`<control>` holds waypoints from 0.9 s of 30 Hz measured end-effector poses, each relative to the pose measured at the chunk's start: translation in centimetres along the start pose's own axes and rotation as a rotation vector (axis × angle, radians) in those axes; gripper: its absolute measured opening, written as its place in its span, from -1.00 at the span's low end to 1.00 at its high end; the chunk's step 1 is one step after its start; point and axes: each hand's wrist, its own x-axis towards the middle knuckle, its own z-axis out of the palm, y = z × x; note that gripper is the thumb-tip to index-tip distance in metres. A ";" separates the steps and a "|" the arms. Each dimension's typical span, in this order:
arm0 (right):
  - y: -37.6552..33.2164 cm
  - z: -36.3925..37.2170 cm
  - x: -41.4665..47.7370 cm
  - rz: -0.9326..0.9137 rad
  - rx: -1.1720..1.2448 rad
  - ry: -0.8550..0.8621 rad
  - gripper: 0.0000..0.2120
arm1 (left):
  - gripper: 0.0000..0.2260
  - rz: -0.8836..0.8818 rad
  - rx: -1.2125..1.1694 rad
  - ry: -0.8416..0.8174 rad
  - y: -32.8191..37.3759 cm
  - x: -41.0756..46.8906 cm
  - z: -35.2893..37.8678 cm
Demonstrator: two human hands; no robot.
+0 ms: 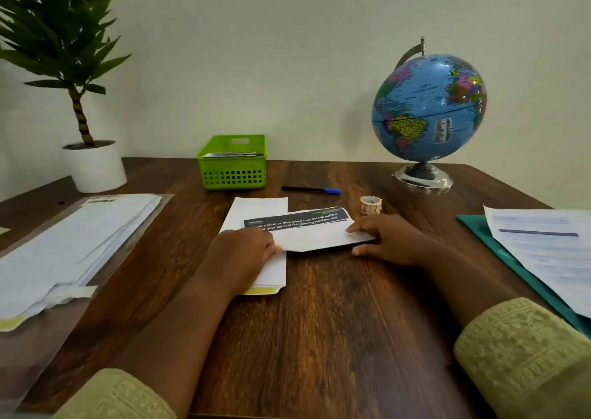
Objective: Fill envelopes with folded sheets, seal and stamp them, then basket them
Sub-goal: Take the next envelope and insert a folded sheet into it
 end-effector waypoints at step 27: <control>-0.5 0.4 0.4 0.029 -0.157 0.085 -0.68 | -0.65 -0.078 -0.155 -0.213 -0.5 -0.2 0.7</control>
